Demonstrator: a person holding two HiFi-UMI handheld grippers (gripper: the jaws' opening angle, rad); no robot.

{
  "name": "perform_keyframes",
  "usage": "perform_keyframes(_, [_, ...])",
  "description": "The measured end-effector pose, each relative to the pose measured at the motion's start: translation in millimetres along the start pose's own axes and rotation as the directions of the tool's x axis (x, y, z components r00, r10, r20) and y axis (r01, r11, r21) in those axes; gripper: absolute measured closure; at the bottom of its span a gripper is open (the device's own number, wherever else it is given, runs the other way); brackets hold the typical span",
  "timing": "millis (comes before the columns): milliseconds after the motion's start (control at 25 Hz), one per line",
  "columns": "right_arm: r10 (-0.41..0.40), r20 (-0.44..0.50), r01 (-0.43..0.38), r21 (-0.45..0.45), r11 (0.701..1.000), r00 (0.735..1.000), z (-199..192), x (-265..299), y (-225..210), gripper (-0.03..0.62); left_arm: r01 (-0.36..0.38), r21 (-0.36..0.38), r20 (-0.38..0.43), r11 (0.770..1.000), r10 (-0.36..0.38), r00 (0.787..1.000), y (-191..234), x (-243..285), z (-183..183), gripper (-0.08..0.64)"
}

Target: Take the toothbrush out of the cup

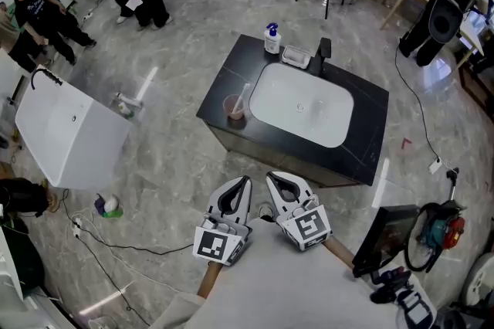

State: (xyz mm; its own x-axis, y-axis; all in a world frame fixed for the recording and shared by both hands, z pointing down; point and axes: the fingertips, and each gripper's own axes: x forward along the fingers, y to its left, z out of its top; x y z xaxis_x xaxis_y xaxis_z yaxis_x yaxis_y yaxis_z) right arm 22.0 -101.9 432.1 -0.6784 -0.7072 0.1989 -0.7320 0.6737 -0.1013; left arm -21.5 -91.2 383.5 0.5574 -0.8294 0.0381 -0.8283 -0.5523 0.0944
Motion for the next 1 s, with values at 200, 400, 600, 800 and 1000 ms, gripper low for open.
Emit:
perform_keyframes(200, [0.001,0.024,-0.001,0.001,1.0,1.0,11,20,-22,0.588,-0.004,-0.011,0.01,1.0,0.004,1.0,9,26,8,0.557])
perform_keyframes(400, [0.022,0.029,-0.022,-0.012,1.0,0.999,14,32,-26,0.588,-0.034,-0.058,0.026,0.998,0.035,0.999,13,31,15,0.556])
perform_keyframes(600, [0.042,0.032,-0.042,0.0,0.999,0.999,13,33,-10,0.588,-0.029,-0.027,0.029,0.999,0.03,0.999,18,27,17,0.556])
perform_keyframes(800, [0.015,0.037,-0.016,0.018,1.0,0.999,14,27,-5,0.588,-0.01,0.036,0.002,0.999,0.01,1.0,22,15,9,0.556])
perform_keyframes(1000, [0.019,0.021,-0.019,0.018,1.0,1.0,17,25,4,0.588,-0.028,0.036,-0.04,0.999,0.03,0.999,28,0,5,0.556])
